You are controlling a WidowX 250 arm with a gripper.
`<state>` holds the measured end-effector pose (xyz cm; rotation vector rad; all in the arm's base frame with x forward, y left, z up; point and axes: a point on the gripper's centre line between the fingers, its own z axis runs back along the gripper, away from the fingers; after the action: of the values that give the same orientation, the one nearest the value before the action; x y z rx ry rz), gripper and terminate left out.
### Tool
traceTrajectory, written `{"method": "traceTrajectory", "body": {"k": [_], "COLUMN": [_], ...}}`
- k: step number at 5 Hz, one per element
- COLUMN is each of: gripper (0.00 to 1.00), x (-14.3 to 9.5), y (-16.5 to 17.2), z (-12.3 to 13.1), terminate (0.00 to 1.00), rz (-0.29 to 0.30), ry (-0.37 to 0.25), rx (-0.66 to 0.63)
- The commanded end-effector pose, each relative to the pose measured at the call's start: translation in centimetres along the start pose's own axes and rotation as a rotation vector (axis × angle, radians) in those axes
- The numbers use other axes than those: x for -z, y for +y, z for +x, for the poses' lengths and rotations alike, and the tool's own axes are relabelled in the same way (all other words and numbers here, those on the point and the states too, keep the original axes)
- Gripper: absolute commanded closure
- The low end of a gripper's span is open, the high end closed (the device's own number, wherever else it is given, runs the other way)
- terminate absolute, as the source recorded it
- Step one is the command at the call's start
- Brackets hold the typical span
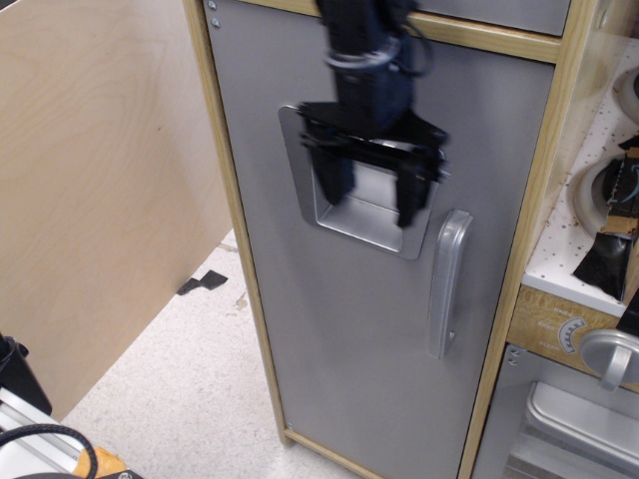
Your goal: Open fridge
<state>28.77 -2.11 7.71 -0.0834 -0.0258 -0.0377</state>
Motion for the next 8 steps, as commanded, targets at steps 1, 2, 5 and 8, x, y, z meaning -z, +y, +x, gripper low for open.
{"method": "traceTrajectory", "body": {"k": [1, 2, 5, 8], "gripper": [0.00, 0.00, 0.00, 0.00], "x": [0.3, 1.8, 4.5, 6.0], "y": [-3.8, -4.0, -3.9, -2.7], "z": [0.5, 1.9, 3.5, 5.1], "terminate": [0.00, 0.00, 0.00, 0.00], "rz": [-0.012, -0.020, -0.008, 0.042], "ry": [-0.117, -0.162, -0.305, -0.456], "rx": [-0.058, -0.018, -0.095, -0.118]}}
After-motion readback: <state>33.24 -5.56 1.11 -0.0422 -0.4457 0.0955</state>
